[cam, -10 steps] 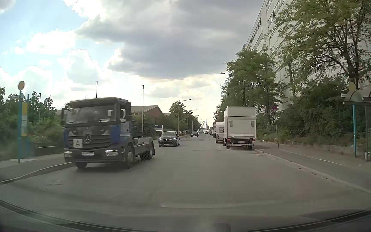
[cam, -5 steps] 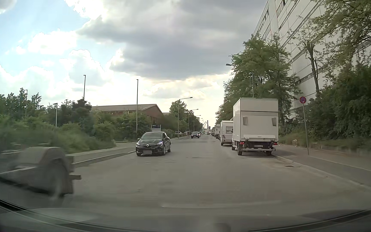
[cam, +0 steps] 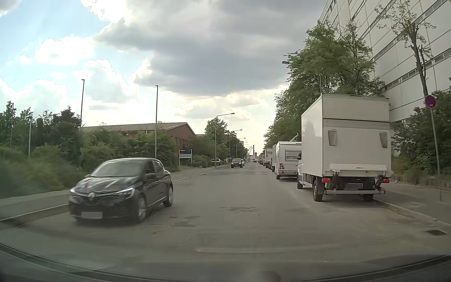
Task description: Follow the waypoints while adhering to traffic rules and regulations
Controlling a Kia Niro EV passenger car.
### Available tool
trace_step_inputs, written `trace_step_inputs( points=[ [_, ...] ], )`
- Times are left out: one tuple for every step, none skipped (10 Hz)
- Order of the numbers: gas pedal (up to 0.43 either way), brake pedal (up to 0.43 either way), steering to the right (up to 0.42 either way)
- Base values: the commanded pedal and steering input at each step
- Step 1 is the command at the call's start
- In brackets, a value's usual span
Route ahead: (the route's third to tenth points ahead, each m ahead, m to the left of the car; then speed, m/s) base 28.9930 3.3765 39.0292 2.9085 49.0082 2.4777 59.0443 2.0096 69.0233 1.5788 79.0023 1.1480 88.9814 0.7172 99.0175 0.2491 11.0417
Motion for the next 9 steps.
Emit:
trace_step_inputs(
  points=[
    [0.087, 0.03, 0.003],
    [0.087, 0.03, 0.01],
    [0.087, 0.03, 0.016],
    [0.087, 0.03, 0.013],
    [0.079, 0.03, 0.012],
    [0.079, 0.03, 0.01],
    [0.079, 0.03, 0.008],
    [0.079, 0.03, 0.008],
    [0.079, 0.03, 0.007]
  ],
)
